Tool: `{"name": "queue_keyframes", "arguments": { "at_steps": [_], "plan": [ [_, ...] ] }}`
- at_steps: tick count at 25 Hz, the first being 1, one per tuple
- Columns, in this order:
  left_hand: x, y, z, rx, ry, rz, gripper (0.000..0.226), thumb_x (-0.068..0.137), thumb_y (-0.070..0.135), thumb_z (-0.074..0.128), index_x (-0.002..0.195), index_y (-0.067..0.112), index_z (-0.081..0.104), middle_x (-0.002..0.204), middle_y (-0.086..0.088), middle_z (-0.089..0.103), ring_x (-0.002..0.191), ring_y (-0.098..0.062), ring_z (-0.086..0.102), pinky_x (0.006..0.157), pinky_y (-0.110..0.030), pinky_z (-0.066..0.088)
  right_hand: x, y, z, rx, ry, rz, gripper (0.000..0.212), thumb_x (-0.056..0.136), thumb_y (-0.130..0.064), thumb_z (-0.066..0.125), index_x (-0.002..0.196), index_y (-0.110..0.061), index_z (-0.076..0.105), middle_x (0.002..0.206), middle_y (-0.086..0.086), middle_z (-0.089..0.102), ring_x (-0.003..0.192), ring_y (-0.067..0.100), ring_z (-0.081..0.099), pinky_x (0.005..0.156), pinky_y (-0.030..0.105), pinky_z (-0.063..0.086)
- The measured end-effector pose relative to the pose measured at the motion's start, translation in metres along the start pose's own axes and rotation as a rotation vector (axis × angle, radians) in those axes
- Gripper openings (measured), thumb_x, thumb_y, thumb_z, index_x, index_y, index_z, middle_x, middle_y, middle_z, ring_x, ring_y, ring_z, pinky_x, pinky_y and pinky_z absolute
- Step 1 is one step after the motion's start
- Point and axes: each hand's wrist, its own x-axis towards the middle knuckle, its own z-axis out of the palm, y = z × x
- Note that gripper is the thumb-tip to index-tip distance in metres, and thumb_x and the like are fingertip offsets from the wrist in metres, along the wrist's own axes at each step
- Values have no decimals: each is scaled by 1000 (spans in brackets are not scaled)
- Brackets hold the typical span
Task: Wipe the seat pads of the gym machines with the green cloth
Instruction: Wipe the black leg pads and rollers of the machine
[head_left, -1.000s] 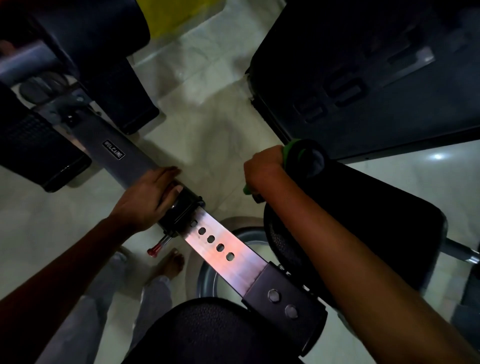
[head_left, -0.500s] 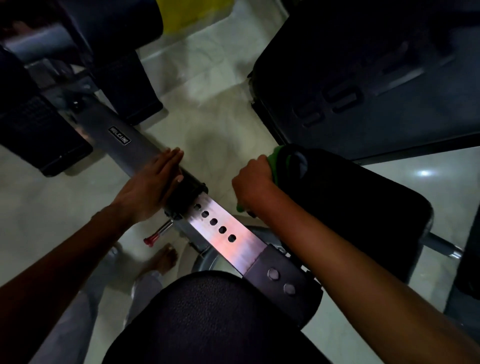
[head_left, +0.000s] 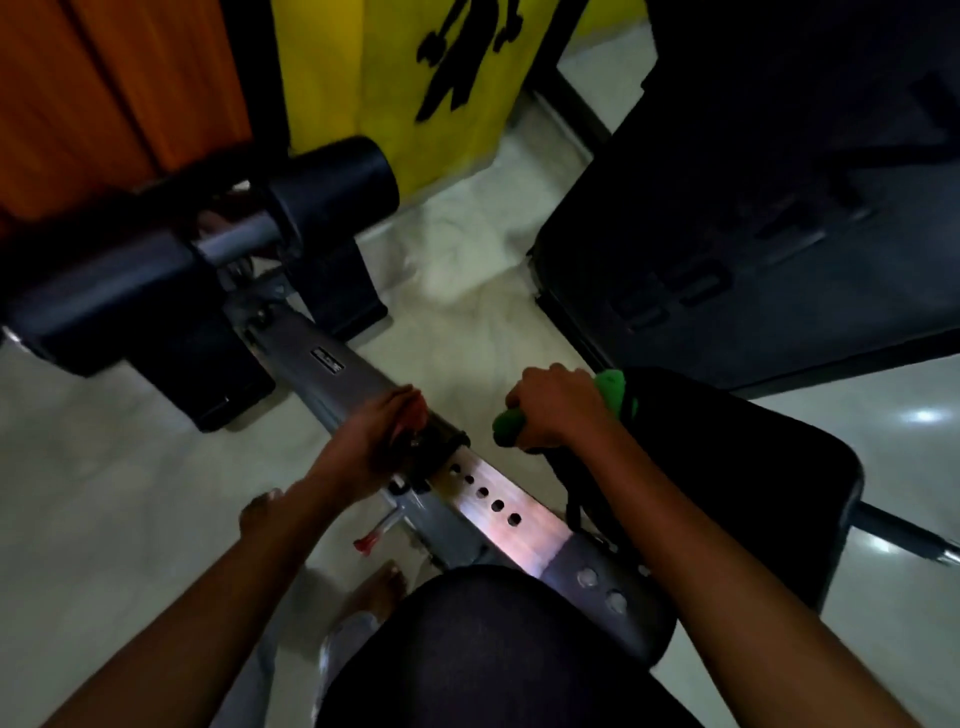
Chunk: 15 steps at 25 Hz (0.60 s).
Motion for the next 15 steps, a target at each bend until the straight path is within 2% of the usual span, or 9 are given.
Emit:
{"name": "queue_keyframes", "arguments": {
  "at_steps": [3,5,6,8,10,13,15],
  "plan": [
    [4,30,-34,-10,3,-2,46,93,6,55,137,2,44,135,-15,51,122,-28,51,96,-20,32,-20,9,-20,507,274,89,19,73,-35,70,90,-29,63,103,4,51,103,30,53,81,37,45],
    [6,50,-59,0,19,45,45,93,6,56,136,2,45,137,-14,49,122,-28,51,91,-12,29,-37,7,-35,724,413,146,16,72,-32,73,75,-25,58,93,6,52,93,29,57,73,36,47],
    [5,60,-73,10,14,74,44,94,8,55,136,2,45,139,-13,47,124,-27,49,90,-9,27,-46,5,-44,806,460,189,15,73,-29,73,78,-22,61,94,8,53,92,28,57,74,37,46],
    [-1,73,-98,41,0,124,43,95,11,53,137,3,44,140,-11,45,127,-24,46,92,-6,25,-61,-3,-61,936,538,257,25,75,-22,74,93,-7,66,99,15,58,94,29,57,79,37,44],
    [-10,77,-122,67,-19,156,43,96,13,52,137,5,43,141,-10,45,129,-24,44,99,-12,26,-73,-17,-79,1042,606,286,31,76,-19,75,96,2,65,98,18,61,94,30,57,78,36,42],
    [-22,80,-157,59,-22,197,41,96,14,52,135,7,46,138,-9,48,124,-25,49,102,-27,37,-84,-44,-102,1141,640,283,33,76,-19,76,98,3,66,97,18,62,90,27,57,77,34,40],
    [-27,82,-188,66,2,208,41,97,15,51,136,8,45,137,-6,48,126,-21,46,100,-19,33,-88,-65,-121,1191,677,256,33,76,-19,76,99,3,66,97,18,63,90,27,58,77,35,41]
  ]
}}
